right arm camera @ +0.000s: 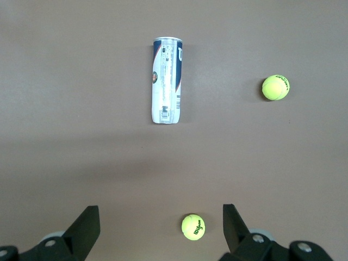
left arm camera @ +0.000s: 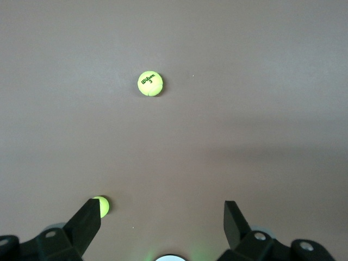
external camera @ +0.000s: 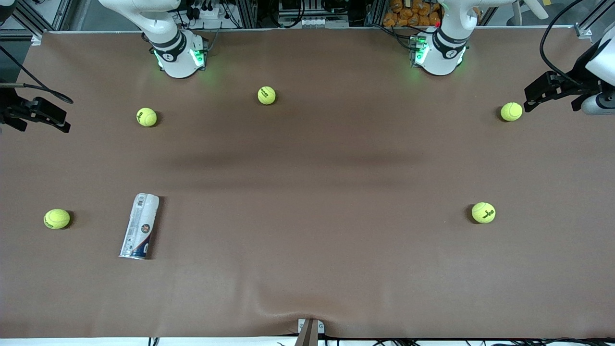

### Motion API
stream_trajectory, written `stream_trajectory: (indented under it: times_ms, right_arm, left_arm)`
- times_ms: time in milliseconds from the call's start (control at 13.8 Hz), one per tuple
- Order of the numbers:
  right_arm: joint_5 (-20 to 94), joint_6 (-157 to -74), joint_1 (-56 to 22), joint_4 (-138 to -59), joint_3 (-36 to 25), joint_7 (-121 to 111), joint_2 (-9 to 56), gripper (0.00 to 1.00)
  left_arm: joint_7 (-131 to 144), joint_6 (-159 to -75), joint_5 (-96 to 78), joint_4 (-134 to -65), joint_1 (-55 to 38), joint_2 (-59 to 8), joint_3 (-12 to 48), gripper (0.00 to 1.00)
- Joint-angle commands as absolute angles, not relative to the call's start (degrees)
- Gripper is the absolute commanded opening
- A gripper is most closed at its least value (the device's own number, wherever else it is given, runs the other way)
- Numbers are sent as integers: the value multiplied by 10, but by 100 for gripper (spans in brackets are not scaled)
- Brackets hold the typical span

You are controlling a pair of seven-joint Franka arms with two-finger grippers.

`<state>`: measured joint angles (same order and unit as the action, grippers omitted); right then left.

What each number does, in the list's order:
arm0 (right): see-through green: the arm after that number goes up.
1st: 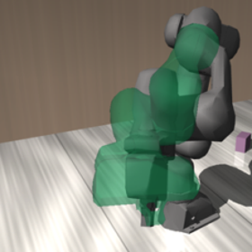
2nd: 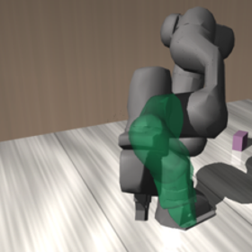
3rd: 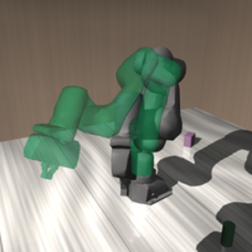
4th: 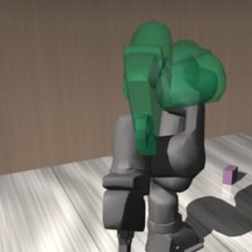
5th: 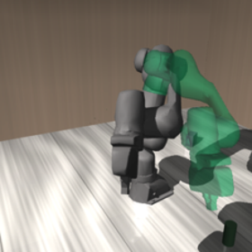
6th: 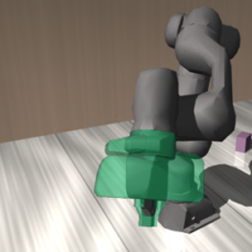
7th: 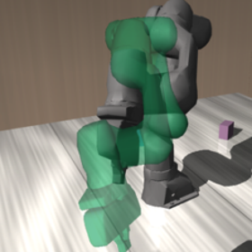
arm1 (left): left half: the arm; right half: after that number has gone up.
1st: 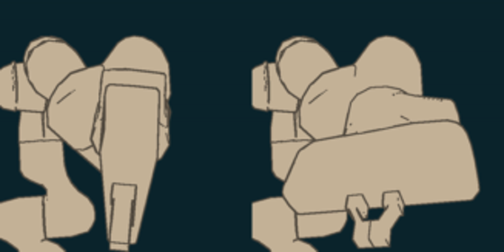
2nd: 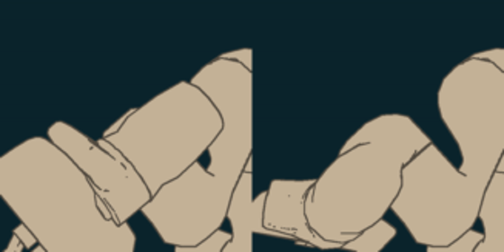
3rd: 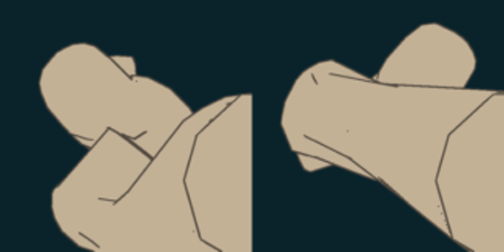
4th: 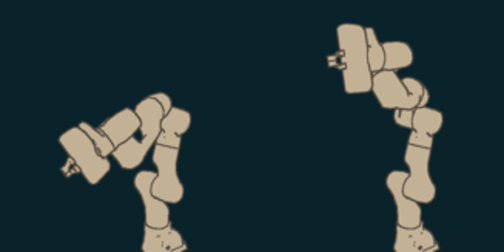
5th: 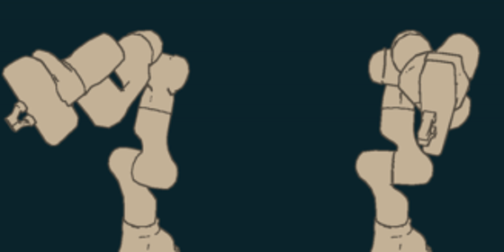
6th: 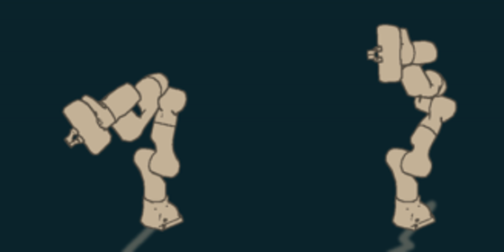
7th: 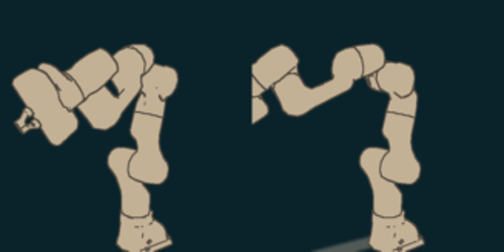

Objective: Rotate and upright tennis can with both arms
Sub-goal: 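Reach the right gripper down to the white tennis can lying flat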

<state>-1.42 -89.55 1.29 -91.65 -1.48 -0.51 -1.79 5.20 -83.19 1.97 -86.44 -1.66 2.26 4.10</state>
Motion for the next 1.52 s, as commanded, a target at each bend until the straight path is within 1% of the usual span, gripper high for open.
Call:
stream_trajectory:
  times_ms: [0,217,434,651,796,1157,1447]
  right_arm:
    - [-17,-889,14,-909,-13,2,-18,100]
    - [-17,-868,16,-910,-14,1,-15,100]
    - [-18,-868,15,-914,-14,-3,-1,100]
    - [-18,-869,16,-918,-14,-14,40,100]
    - [-18,-877,16,-917,-14,-25,79,100]
    - [-18,-947,12,-917,-13,-35,171,100]
    - [-18,-1052,29,-917,-13,-76,265,100]
  left_arm:
    - [44,-827,15,-866,-14,32,39,100]
    - [45,-827,15,-850,-15,29,39,100]
    - [41,-827,11,-853,-13,25,38,100]
    - [48,-827,12,-858,-15,22,39,100]
    - [47,-831,11,-857,-16,15,39,100]
    - [47,-848,11,-855,-20,4,40,100]
    - [47,-851,12,-854,-21,4,42,100]
